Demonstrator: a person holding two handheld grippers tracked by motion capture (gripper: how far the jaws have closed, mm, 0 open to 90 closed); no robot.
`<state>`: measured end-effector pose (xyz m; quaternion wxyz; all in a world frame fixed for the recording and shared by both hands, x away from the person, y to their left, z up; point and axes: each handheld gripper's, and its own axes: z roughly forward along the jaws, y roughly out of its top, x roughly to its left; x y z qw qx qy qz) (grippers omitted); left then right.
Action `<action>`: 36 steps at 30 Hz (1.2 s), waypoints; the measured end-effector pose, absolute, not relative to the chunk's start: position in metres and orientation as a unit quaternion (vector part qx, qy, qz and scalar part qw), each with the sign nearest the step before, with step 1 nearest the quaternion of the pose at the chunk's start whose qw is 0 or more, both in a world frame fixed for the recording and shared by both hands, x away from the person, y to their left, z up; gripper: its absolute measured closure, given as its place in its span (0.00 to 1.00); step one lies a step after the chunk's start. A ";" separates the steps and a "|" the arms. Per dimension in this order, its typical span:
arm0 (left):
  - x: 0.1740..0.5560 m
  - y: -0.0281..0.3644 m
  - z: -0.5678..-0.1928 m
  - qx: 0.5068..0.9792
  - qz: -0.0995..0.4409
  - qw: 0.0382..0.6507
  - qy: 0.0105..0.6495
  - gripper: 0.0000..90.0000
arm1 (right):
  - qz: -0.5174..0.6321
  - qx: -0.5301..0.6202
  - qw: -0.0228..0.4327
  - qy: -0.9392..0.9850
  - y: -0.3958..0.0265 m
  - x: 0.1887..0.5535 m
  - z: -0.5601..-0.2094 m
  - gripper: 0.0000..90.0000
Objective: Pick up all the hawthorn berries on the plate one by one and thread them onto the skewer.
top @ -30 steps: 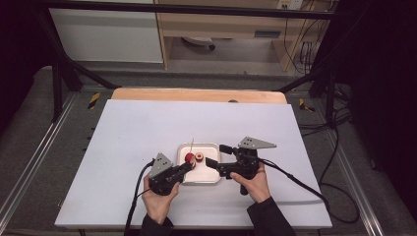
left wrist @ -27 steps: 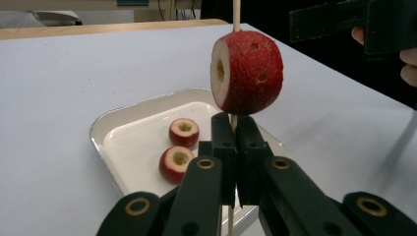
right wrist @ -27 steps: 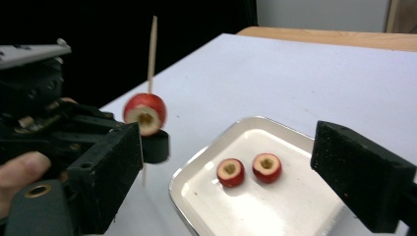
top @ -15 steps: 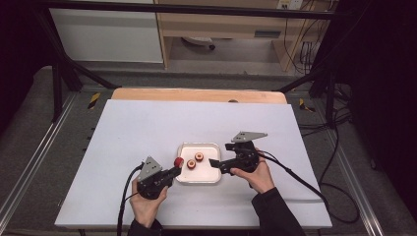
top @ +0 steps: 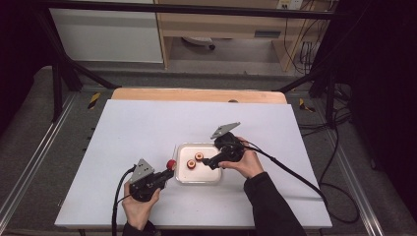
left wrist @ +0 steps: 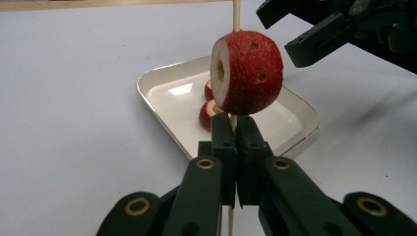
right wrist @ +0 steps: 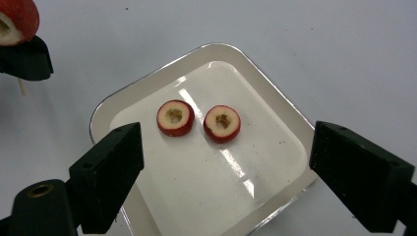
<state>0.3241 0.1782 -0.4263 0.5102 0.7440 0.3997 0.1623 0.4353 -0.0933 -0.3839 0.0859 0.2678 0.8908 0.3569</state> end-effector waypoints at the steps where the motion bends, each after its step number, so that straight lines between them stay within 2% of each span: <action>1: 0.324 0.179 -0.426 0.744 0.162 0.510 0.400 0.99 | 0.352 0.264 0.087 0.894 -0.091 0.437 -0.385 0.16; 13: 0.326 0.181 -0.429 0.750 0.158 0.505 0.398 0.99 | 0.310 0.231 0.079 0.919 -0.071 0.456 -0.397 0.30; 32: 0.328 0.182 -0.430 0.749 0.156 0.504 0.400 0.99 | 0.259 0.190 0.068 0.945 -0.058 0.473 -0.408 0.36; 36: 0.329 0.183 -0.431 0.751 0.156 0.502 0.399 0.99 | 0.246 0.173 0.067 0.951 -0.054 0.474 -0.411 0.40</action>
